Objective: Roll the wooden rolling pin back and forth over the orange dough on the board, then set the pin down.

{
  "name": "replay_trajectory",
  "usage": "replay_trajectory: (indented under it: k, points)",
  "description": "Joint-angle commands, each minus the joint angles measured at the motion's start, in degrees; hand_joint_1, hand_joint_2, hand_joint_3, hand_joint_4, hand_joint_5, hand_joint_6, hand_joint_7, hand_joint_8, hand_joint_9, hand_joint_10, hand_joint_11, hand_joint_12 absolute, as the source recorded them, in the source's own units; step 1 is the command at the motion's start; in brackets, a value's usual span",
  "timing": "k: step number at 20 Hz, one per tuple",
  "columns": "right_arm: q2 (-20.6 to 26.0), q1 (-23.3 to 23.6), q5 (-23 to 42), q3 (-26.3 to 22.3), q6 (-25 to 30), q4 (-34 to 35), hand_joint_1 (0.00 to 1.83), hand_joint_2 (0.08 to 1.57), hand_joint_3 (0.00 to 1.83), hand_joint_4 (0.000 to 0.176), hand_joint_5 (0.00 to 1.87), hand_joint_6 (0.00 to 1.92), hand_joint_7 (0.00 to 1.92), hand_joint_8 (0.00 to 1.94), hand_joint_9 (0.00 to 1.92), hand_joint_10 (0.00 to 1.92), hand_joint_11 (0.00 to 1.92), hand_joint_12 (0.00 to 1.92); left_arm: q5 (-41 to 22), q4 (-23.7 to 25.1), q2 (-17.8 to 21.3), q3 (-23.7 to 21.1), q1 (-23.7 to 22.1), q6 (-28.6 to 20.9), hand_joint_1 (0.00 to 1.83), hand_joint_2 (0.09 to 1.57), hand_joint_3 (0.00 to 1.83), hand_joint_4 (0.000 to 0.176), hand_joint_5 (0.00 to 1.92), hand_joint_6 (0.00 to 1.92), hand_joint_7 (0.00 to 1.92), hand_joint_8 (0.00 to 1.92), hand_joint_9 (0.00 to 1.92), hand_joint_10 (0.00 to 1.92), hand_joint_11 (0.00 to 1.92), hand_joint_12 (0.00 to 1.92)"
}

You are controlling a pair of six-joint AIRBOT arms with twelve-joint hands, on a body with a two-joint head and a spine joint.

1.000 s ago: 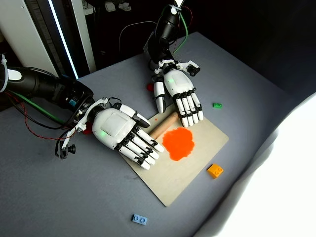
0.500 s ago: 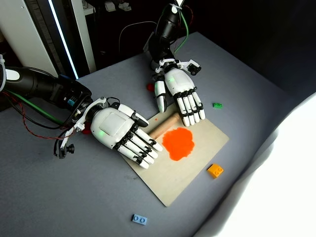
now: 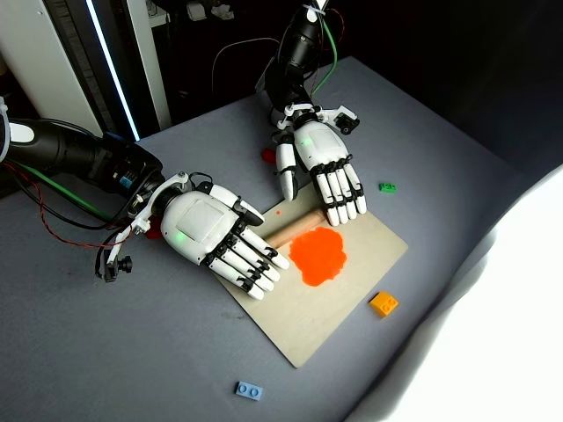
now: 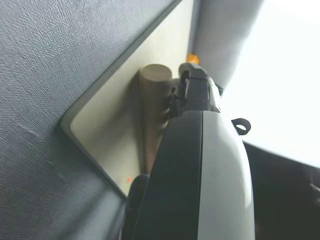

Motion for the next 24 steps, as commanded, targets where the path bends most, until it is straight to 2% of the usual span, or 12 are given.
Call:
replay_trajectory:
  k: [1,7,8,10,13,16,21,24]
  points:
    - [0.24,0.11,4.98,-0.12,-0.02,-4.18,0.0,1.39,0.01,0.0,0.24,0.0,0.3,0.0,0.22,0.0,0.0,0.49,-5.84,3.01,0.62,0.03,-0.64,-0.18,0.0,1.46,0.0,0.0,0.15,0.0,0.22,0.0,0.16,0.0,0.0,0.23]
    - [0.41,0.86,5.39,-0.1,0.06,-4.3,0.0,1.4,0.0,0.0,0.23,0.0,0.28,0.0,0.21,0.0,0.0,0.45,-5.12,3.0,1.04,0.09,-1.01,-0.47,0.0,1.46,0.0,0.0,0.15,0.0,0.22,0.0,0.17,0.0,0.0,0.32]
    - [0.46,0.98,5.46,-0.1,0.11,-4.37,0.0,1.39,0.0,0.0,0.26,0.01,0.31,0.01,0.25,0.02,0.0,0.56,-5.05,2.99,1.05,0.1,-1.05,-0.55,0.0,1.46,0.0,0.0,0.14,0.0,0.23,0.0,0.18,0.01,0.0,0.32]
    - [0.58,1.19,5.53,-0.1,0.17,-4.55,0.0,1.39,0.0,0.0,0.24,0.0,0.26,0.0,0.2,0.0,0.0,0.59,-4.95,2.97,1.06,0.14,-1.13,-0.55,0.0,1.47,0.0,0.0,0.14,0.01,0.22,0.0,0.19,0.01,0.0,0.27]
    - [0.64,1.45,5.8,-0.1,0.27,-4.91,0.0,1.39,0.0,0.0,0.25,0.0,0.28,0.01,0.22,0.01,0.0,0.63,-4.84,2.98,1.06,0.17,-1.23,-0.58,0.0,1.46,0.0,0.0,0.17,0.01,0.23,0.0,0.21,0.01,0.0,0.44]
    - [0.66,1.73,5.94,-0.1,0.3,-4.98,0.0,1.4,0.0,0.0,0.29,0.02,0.32,0.01,0.25,0.02,0.0,0.7,-3.53,3.0,1.42,0.12,-1.96,-0.63,0.0,1.45,0.0,0.0,0.18,0.01,0.22,0.01,0.19,0.01,0.0,0.39]
    - [0.79,2.09,6.39,-0.1,0.47,-5.18,0.0,1.38,0.0,0.0,0.27,0.01,0.31,0.0,0.24,0.01,0.0,0.56,1.43,3.01,3.9,-0.59,-5.13,0.12,0.0,1.46,0.0,0.0,0.19,0.01,0.24,0.0,0.2,0.01,0.0,0.38]
    - [1.27,3.33,6.82,-0.12,0.55,-5.47,0.0,1.38,0.0,0.0,0.27,0.01,0.31,0.0,0.24,0.01,0.0,0.55,7.43,2.99,6.47,-1.25,-7.82,1.05,0.0,1.46,0.0,0.0,0.19,0.01,0.24,0.0,0.2,0.0,0.0,0.38]
